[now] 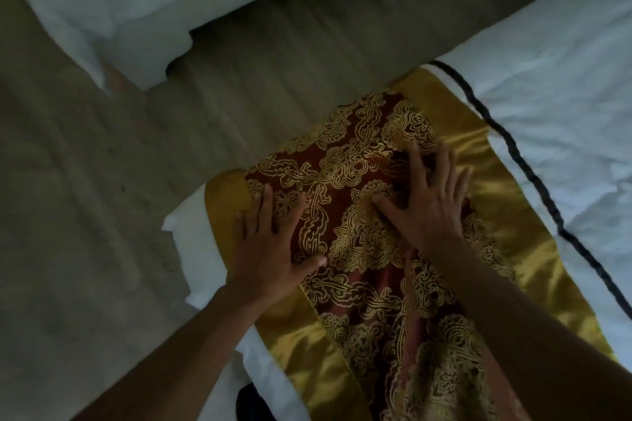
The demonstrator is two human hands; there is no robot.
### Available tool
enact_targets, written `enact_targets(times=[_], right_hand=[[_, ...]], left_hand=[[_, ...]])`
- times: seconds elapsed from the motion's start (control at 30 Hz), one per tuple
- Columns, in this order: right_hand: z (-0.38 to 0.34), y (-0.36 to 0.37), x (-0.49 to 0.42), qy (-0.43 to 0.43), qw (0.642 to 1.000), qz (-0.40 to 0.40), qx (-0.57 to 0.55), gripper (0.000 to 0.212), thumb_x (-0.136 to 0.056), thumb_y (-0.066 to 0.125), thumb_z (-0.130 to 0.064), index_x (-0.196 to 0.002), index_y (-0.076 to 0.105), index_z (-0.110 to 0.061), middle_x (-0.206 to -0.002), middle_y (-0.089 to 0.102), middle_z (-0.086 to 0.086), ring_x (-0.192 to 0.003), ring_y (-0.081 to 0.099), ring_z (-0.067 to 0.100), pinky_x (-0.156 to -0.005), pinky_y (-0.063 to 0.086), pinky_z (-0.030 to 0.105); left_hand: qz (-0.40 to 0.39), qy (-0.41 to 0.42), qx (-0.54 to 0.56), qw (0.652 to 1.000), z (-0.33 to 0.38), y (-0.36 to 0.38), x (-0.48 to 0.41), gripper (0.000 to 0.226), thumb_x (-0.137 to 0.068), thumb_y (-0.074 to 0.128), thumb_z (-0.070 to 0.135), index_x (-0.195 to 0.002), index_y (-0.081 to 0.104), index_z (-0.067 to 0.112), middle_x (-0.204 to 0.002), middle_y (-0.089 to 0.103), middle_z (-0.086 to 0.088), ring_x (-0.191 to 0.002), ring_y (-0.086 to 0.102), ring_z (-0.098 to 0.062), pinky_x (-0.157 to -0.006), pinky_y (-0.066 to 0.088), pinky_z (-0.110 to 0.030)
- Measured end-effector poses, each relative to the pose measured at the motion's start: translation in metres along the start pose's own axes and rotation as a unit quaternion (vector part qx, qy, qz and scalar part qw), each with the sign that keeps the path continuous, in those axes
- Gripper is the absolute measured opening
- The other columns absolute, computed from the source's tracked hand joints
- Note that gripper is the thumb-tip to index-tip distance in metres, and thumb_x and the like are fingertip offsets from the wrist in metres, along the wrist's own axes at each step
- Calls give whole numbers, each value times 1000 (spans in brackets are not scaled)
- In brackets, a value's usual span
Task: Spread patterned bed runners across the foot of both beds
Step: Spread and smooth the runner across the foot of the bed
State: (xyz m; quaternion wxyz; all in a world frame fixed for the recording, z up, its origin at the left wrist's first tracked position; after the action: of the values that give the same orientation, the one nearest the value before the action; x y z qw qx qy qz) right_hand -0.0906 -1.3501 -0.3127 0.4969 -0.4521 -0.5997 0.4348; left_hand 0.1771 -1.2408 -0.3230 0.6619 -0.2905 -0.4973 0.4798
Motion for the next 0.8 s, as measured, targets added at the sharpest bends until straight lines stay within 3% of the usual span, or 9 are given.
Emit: enact_targets(times=[0.07, 0.2, 0.37, 0.43, 0.5, 0.57, 0.63, 0.7, 0.8], right_hand=[[-16, -7, -9, -68, 997, 5, 30, 104, -83, 32, -90, -161, -5, -33, -166, -19, 18, -154, -14, 40, -121, -11, 58], [-7, 4, -12, -158, 981, -68, 93, 86, -89, 7, -86, -159, -12, -39, -167, -21, 9, -154, -17, 32, -124, -3, 57], [57, 13, 23, -19, 990, -93, 104, 81, -91, 2, -83, -158, -16, -40, -168, -18, 7, -156, -14, 26, -125, -5, 54], [60, 9, 40, 54, 993, -78, 75, 80, -93, 4, -80, -160, -8, -37, -168, -15, 11, -156, -11, 30, -124, -5, 56], [59, 4, 59, 67, 995, -58, 45, 79, -97, 9, -75, -162, -2, -32, -168, -11, 16, -156, -8, 33, -125, -4, 56], [51, -2, 78, 27, 998, -36, 37, 75, -101, 16, -67, -162, -2, -28, -168, -12, 18, -155, -9, 35, -125, -4, 55], [42, -7, 98, -19, 999, -30, 31, 70, -103, 19, -60, -162, -3, -28, -168, -15, 17, -155, -11, 35, -125, -4, 54], [40, -5, 120, -41, 998, -37, 21, 67, -105, 19, -56, -162, -1, -29, -168, -15, 15, -155, -12, 33, -125, -4, 53], [67, 3, 162, -11, 997, -66, 27, 64, -105, 15, -59, -162, 2, -32, -168, -15, 13, -156, -11, 33, -126, 2, 55]], left_hand=[[-11, -7, -10, 1000, -6, 2, 4, 107, -70, 24, 100, -154, -18, 47, -166, -23, -15, -153, -16, -37, -122, 4, -62], [3, -30, -14, 999, -8, 7, 5, 110, -67, 22, 103, -155, -14, 48, -167, -16, -18, -153, -11, -42, -122, 5, -62], [-51, -53, -28, 997, -2, 4, -1, 112, -66, 33, 100, -149, -25, 52, -163, -32, -14, -151, -24, -39, -122, -5, -59], [-69, -68, -36, 995, 2, 3, 0, 113, -70, 40, 95, -151, -25, 50, -162, -32, -15, -150, -24, -40, -122, -1, -62], [-34, -67, -52, 996, 12, 1, 7, 111, -78, 48, 85, -156, -16, 41, -164, -24, -20, -152, -18, -42, -121, 5, -63], [38, 4, -60, 998, 35, 1, 22, 98, -87, 54, 67, -161, 4, 29, -167, -6, -21, -154, -7, -41, -121, 13, -63], [58, 122, -36, 990, 68, 15, 48, 79, -94, 48, 60, -160, 19, 27, -168, 7, -16, -155, 2, -36, -121, 16, -62], [26, 197, -21, 980, 102, 32, 77, 69, -99, 39, 61, -159, 20, 33, -169, 10, -9, -156, 5, -29, -121, 19, -60], [-35, 206, -41, 977, 128, 62, 113, 70, -99, 33, 63, -160, 8, 40, -170, 6, -7, -156, 3, -29, -121, 19, -58]])
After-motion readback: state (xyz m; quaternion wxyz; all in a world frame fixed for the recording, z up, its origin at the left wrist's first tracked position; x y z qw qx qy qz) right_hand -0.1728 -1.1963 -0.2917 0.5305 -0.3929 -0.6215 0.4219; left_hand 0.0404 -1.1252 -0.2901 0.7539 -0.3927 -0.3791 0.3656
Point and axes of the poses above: each hand's wrist, its own x-axis away from the middle knuckle, its own y-axis out of the palm, z = x × y, the point moved 1 cm from there along -x, towards the middle knuckle
